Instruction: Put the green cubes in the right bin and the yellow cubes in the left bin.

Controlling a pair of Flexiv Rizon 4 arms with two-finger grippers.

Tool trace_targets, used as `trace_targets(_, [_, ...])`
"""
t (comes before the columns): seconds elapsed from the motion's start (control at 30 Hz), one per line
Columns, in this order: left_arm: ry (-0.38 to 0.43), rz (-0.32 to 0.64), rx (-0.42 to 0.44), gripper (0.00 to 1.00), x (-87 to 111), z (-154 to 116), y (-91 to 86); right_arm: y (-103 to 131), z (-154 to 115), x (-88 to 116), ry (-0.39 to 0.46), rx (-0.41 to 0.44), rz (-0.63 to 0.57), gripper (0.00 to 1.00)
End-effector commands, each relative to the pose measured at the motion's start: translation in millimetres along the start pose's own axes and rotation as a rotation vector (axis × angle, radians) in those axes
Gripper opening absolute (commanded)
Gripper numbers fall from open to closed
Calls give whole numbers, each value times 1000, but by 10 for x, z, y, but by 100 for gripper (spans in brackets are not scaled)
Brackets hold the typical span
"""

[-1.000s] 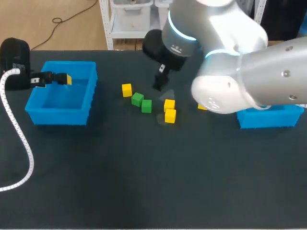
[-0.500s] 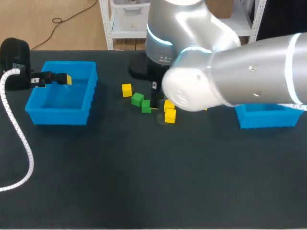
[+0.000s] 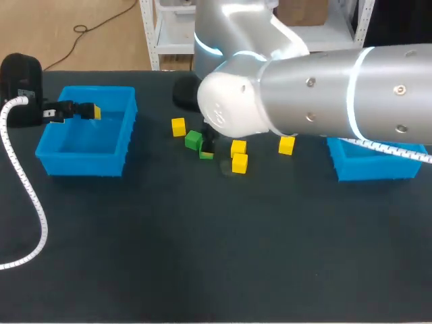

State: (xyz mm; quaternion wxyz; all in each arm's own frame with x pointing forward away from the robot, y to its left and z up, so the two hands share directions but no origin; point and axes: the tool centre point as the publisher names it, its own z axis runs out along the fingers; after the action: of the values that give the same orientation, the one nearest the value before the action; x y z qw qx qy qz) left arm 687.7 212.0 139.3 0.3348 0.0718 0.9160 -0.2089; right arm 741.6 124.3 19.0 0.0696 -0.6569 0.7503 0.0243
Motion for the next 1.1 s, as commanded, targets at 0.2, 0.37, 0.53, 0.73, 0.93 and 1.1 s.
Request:
trace_targets(0.2, [4,-1,-8,100,-12,10,-15,10,196,50,18,-7,25,100])
trace_targets(0.37, [4,-1,-8,100,-12,10,-15,-16,272,65,25,-15,55,100])
trace_targets(0.53, [4,-1,-8,100,-12,10,-15,-42,290,53,23,-10,66,100])
trace_targets(0.73, [4,-1,-8,100,-12,10,-15,-75,296,32,15,3,95,0])
trace_targets(0.93, [4,-1,-8,100,-12,10,-15,-125,308,54,24,10,116,0])
trace_targets(1.1, [4,-1,-8,100,-12,10,-15,-205,213,70,2,32,154,0])
